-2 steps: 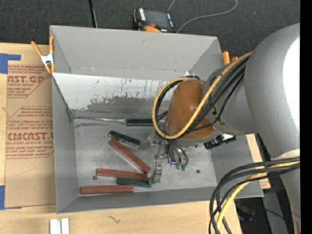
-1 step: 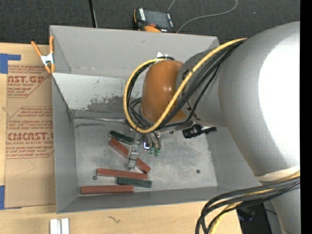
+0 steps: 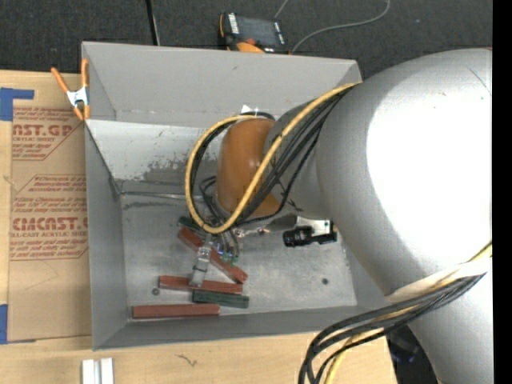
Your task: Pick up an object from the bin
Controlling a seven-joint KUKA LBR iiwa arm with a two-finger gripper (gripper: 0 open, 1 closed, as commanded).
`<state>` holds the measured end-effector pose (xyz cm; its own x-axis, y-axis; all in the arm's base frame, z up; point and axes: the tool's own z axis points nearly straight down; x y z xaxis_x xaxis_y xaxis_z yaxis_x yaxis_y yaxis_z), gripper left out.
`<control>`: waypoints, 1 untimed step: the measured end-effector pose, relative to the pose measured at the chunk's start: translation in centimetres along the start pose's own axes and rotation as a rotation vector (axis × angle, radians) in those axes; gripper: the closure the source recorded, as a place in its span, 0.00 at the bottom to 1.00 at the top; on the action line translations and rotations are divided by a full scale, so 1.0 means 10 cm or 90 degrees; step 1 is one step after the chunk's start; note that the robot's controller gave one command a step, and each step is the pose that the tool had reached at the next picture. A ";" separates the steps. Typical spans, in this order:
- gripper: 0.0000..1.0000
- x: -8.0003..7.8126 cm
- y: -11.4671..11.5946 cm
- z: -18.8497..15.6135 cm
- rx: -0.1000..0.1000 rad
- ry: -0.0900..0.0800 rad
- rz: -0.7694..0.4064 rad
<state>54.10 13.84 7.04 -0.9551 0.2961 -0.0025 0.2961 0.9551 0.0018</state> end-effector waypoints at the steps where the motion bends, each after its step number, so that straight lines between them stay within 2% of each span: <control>1: 1.00 -0.03 0.01 -0.04 -0.002 -0.005 0.000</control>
Offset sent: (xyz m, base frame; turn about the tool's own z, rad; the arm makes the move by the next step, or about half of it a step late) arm 0.0000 0.0000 0.0000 0.0000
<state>54.39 13.88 7.44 -0.9552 0.2956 -0.0109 0.2956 0.9553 0.0047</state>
